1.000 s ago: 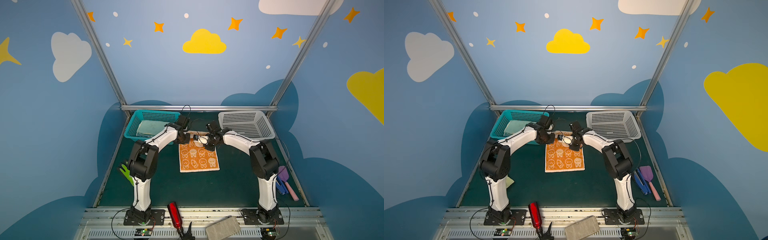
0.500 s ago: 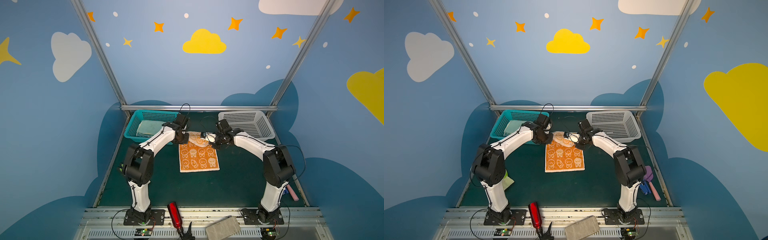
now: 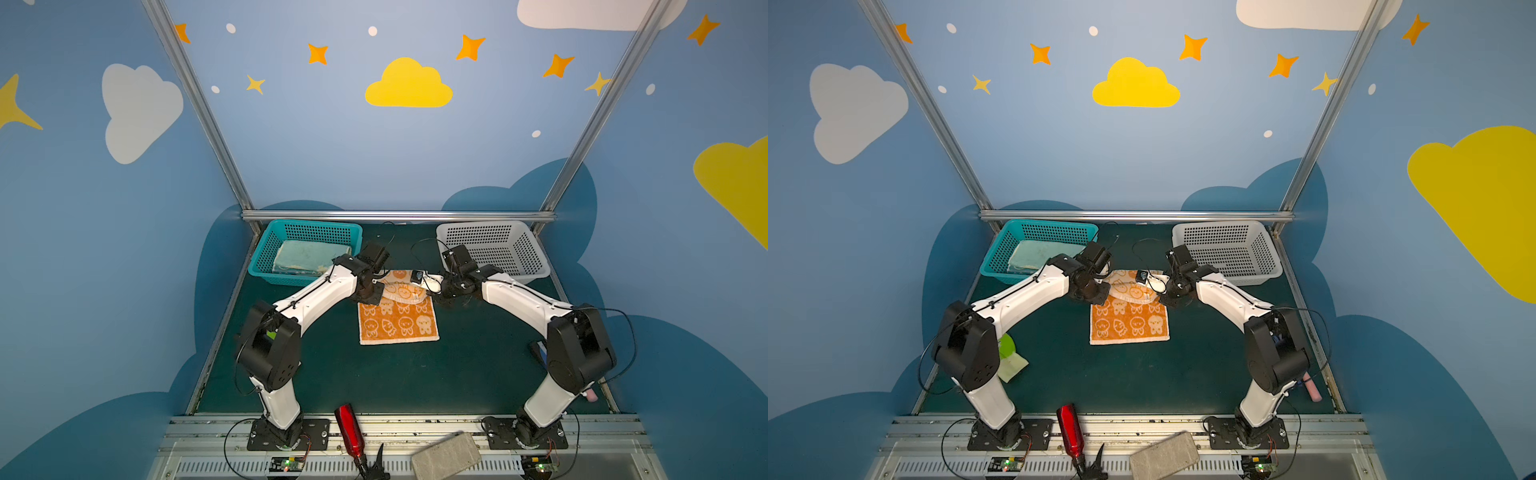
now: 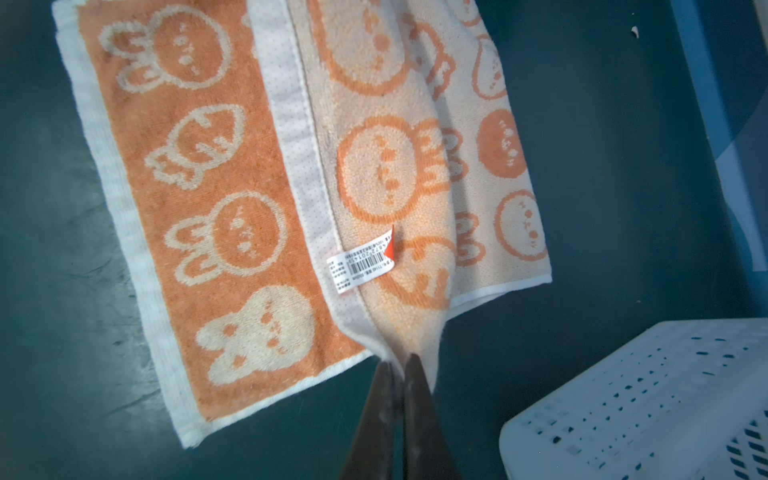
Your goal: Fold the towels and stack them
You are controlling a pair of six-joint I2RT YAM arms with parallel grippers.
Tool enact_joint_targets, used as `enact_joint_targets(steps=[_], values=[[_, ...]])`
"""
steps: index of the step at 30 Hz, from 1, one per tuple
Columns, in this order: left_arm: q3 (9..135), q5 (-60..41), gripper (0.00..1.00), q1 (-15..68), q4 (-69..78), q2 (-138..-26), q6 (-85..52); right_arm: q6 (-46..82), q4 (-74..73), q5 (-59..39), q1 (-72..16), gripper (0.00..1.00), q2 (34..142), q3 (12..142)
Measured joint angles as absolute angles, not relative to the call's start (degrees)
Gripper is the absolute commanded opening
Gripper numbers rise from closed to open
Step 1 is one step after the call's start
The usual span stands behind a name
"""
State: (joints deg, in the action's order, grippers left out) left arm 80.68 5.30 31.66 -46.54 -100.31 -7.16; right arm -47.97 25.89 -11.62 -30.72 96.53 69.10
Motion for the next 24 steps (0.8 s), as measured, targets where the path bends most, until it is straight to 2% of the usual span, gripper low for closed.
enact_joint_targets(steps=[10,24], values=[[74.98,7.18,0.04,34.79,-47.24,-98.91,-9.30,-45.71,29.23,-12.16,-31.64,0.00,89.54,62.87],[69.87,8.21,0.04,38.72,-46.83,-98.89,-12.53,-39.59,31.11,-8.54,-36.42,0.00,89.03,57.65]])
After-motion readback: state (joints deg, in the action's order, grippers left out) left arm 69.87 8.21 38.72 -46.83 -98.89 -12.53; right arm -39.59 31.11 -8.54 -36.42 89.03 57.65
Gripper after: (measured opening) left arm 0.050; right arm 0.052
